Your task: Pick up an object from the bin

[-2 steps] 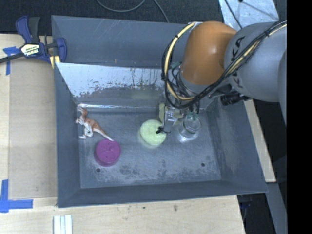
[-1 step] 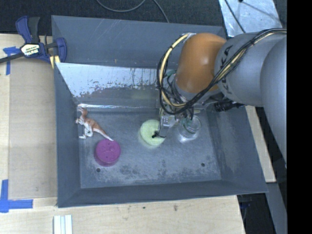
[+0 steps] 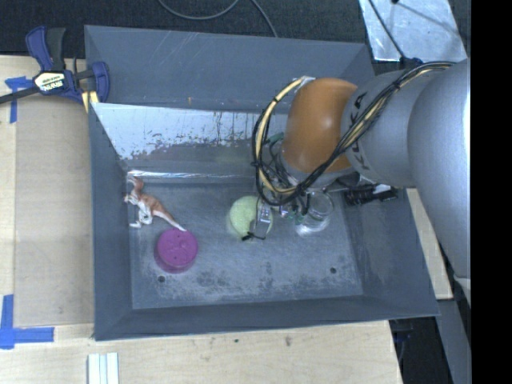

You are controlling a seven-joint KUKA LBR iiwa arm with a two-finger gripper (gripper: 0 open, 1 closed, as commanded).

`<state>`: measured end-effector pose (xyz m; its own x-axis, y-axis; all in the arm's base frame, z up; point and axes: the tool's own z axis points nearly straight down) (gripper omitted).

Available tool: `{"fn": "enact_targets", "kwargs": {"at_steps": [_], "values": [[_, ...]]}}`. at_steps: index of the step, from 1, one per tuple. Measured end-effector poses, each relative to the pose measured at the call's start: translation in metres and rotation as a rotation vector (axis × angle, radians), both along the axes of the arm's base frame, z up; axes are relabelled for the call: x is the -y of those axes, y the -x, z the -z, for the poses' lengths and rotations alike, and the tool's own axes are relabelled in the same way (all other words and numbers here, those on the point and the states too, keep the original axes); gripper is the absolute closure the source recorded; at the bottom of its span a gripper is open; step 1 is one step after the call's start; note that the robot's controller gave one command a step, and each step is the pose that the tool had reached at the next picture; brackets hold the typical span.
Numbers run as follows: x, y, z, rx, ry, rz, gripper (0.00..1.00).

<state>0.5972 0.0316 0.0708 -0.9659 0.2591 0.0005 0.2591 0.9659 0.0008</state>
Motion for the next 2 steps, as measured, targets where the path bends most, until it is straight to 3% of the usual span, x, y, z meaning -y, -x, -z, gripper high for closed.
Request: {"fn": "enact_targets", "kwargs": {"at_steps": [1,2], "values": [[-0.0028,-0.004,-0.0035,0.008,0.0,0.002,1.0],[-0.0028,-0.004,-0.0035,0.008,0.0,0.002,1.0]]}}
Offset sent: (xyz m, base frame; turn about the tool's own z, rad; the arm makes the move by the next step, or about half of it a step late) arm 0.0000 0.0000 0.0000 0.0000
